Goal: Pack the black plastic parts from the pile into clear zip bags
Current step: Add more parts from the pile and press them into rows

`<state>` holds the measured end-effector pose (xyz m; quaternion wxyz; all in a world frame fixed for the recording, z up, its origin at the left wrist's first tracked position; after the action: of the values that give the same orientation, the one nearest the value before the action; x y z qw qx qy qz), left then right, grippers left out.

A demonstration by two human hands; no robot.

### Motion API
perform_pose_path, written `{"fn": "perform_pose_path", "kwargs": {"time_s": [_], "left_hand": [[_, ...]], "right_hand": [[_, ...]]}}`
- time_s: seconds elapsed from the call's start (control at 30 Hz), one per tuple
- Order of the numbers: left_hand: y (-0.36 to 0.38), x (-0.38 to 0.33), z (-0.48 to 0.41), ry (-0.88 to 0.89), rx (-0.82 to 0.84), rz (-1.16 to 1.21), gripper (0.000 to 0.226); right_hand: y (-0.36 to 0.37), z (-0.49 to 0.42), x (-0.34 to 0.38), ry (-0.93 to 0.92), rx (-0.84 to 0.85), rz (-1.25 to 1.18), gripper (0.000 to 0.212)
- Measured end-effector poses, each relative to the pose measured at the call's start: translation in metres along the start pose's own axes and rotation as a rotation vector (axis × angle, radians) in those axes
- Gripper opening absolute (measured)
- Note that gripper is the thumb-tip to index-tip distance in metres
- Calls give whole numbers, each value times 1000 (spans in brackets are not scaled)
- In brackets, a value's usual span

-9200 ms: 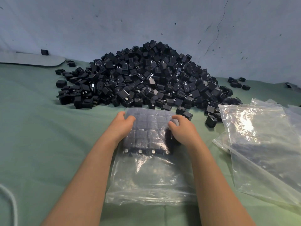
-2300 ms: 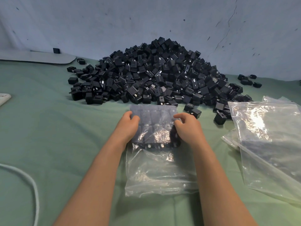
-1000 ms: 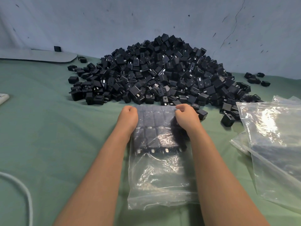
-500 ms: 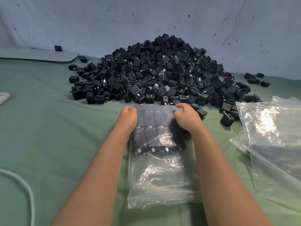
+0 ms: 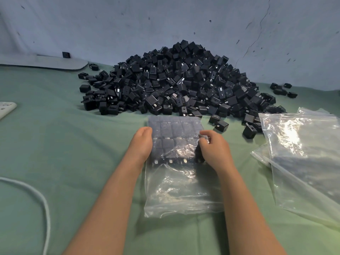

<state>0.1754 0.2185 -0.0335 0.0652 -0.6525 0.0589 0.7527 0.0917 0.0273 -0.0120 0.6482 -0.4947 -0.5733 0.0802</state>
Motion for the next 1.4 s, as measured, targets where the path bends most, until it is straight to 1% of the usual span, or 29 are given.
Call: {"fn": "perform_pose_path", "kwargs": {"time_s": [0.23, 0.47, 0.6, 0.7, 0.77, 0.83, 0.9, 0.97, 1.03, 1.2, 1.4], "left_hand": [[1, -2, 4, 27, -5, -25, 38], [2, -1, 5, 15, 34, -51, 50], [1, 1, 4, 13, 47, -47, 51], [-1, 1, 1, 13, 36, 8, 51], [-3, 2, 0, 15, 25, 13, 49], [-5, 2, 0, 20, 13, -36, 45], [-8, 2, 0, 32, 2, -54, 38], [-10, 2, 1, 31, -12, -60, 31], [-10, 2, 3, 39, -8, -75, 31], [-6, 0, 8, 48, 12, -102, 39], [-10, 0, 11, 56, -9, -84, 32]], "right_hand": [[1, -1, -4, 9, -18, 1, 34], [1, 0, -5, -1, -21, -8, 35], [0, 1, -3, -12, -16, 2, 35], [1, 2, -1, -14, 3, 5, 36], [-1, 3, 0, -15, -2, 8, 36], [-8, 3, -1, 0, -49, 27, 34], [-17, 3, -4, 34, -107, 50, 29], [-21, 2, -7, 63, -125, 65, 23], [-20, 2, -8, 79, -112, 68, 20], [-19, 4, -7, 94, -92, 13, 23], [-21, 5, -10, 97, -94, 5, 20]]}}
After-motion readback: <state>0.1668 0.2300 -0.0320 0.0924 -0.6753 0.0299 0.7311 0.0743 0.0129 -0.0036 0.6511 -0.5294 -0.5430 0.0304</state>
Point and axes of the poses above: each hand's wrist, its own z-axis away from the middle knuckle, its own y-axis out of the palm, x = y × z, the point moved 6 cm from there along -z, towards the middle knuckle, and after that the axes turned 6 degrees about z, right-handed, at the moved point
